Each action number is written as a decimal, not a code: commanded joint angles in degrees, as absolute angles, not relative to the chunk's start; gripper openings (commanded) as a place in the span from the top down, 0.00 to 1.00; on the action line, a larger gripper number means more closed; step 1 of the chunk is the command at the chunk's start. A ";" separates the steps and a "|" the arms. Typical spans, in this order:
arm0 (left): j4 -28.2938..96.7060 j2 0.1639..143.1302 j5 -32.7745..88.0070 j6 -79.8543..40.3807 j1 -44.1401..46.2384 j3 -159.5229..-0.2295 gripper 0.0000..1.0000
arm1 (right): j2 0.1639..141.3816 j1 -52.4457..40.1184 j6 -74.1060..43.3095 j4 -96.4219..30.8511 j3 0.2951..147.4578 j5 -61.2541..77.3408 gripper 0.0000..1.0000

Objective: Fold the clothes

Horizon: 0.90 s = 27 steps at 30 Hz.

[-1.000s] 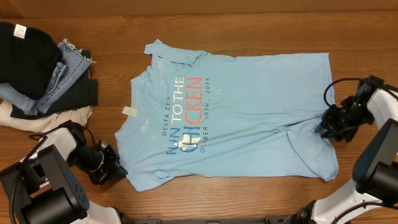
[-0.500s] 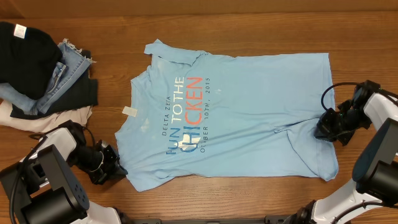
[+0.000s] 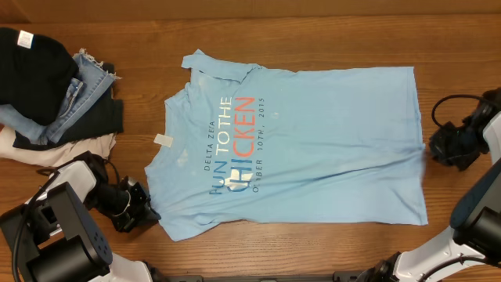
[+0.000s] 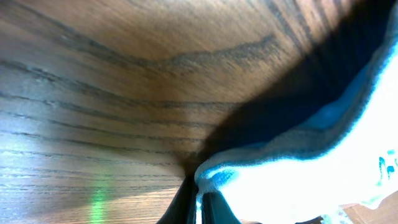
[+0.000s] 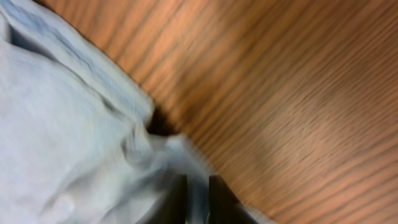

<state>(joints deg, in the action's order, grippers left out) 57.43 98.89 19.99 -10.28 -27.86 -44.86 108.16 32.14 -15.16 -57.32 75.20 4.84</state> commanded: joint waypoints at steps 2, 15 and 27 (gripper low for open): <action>52.60 100.60 14.87 -8.78 -28.42 -44.97 0.96 | 107.02 32.38 -15.35 -58.15 76.60 5.91 0.31; 63.02 97.10 25.56 -0.14 -28.36 -55.72 0.73 | 102.65 30.33 -8.80 -58.19 76.58 34.17 0.68; 63.77 82.56 25.52 10.63 -5.08 -74.35 0.90 | 103.85 7.70 -23.00 -43.05 76.47 15.81 0.83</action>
